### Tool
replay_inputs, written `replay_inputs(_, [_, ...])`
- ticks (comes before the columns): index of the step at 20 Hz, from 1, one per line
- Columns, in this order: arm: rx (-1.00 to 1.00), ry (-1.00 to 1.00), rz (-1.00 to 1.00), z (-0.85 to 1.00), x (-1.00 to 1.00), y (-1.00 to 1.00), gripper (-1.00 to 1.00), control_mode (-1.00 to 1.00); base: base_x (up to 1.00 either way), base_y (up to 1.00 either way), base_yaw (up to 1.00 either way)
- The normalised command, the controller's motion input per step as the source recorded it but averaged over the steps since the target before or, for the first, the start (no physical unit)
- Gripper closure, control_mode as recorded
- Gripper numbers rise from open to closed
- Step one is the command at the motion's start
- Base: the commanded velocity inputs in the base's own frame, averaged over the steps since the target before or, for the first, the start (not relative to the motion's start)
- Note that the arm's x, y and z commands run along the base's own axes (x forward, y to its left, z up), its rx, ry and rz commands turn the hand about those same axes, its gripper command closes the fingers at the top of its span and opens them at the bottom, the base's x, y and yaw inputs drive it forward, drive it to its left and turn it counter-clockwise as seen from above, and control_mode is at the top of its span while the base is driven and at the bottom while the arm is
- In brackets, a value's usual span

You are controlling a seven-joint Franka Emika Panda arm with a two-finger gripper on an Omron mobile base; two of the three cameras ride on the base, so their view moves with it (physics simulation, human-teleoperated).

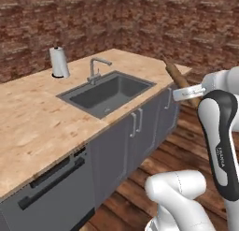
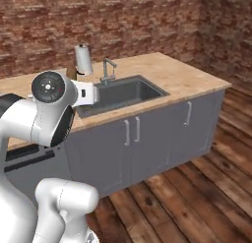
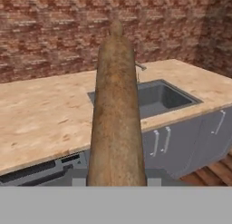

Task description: Open the cabinet, retrieve the rolling pin, and place it next to the meat on the cutting board to prepare for tenderizing.

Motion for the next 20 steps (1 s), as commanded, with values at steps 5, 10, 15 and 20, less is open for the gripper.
replay_inputs(5, [0.0, 0.0, 0.0, 0.0, 0.0, 0.0, 1.0, 1.0, 0.06, 0.27, 0.61])
replay_inputs(10, [0.0, 0.0, 0.0, 0.0, 0.0, 0.0, 1.0, 1.0, 0.08, 0.29, 0.6])
replay_inputs(15, [0.0, 0.0, 0.0, 0.0, 0.0, 0.0, 1.0, 1.0, 0.13, 0.31, 0.58])
replay_inputs(20, [0.0, 0.0, 0.0, 0.0, 0.0, 0.0, 1.0, 1.0, 0.21, 0.33, 0.56])
